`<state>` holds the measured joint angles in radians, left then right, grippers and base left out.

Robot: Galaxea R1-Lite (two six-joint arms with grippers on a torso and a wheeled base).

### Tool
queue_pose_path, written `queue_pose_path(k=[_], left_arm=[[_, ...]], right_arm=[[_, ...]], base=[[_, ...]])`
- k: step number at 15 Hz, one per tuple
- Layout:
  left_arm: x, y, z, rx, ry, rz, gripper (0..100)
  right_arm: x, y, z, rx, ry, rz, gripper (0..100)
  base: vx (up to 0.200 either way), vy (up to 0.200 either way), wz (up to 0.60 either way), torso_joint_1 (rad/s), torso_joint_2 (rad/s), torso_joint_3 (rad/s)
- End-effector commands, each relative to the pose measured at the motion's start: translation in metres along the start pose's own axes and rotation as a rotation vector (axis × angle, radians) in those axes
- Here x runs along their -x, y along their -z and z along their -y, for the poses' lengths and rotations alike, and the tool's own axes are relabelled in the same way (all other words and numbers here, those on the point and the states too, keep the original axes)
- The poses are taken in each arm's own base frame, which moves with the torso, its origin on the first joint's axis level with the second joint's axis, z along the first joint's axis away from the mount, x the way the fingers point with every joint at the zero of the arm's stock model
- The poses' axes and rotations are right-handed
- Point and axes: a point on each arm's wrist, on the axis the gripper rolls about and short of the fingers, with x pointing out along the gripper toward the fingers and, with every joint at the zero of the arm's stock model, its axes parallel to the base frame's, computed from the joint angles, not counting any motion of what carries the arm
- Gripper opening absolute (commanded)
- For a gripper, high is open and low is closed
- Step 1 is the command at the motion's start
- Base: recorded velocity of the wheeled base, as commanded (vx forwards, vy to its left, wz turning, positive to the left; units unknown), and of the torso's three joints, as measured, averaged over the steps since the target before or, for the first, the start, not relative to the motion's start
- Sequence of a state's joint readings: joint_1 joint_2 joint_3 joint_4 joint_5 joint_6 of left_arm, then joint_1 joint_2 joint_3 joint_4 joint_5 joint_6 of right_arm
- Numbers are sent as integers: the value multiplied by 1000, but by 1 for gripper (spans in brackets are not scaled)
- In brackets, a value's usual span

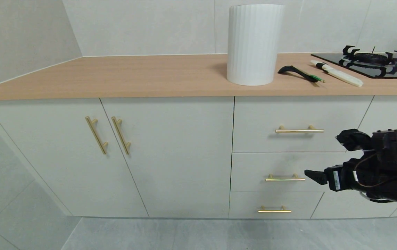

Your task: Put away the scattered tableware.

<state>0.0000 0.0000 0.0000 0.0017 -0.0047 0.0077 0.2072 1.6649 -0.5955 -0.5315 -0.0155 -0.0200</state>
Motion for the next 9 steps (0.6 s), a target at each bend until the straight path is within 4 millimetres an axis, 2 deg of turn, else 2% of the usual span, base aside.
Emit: queue_pose_path(k=[1,4,5,7,9], left_arm=[[0,0,0,0,0,2,100],[0,0,0,2,0,0,100],[0,0,0,2,0,0,100],[0,0,0,2,0,0,100],[0,0,0,2,0,0,100]], right_arm=[[-48,21,-2,0,-3,-99,100],[-73,34,-2,-10,11,-77,100],[-87,45,-2,-58,32,-97,100],[-109,46,0,-127,81,-29,100],[-124,57,0,-128,92,-40,100]], base=[[0,0,0,0,0,0],[0,0,0,0,0,0],[0,0,0,0,0,0],[0,0,0,0,0,0],[0,0,0,0,0,0]])
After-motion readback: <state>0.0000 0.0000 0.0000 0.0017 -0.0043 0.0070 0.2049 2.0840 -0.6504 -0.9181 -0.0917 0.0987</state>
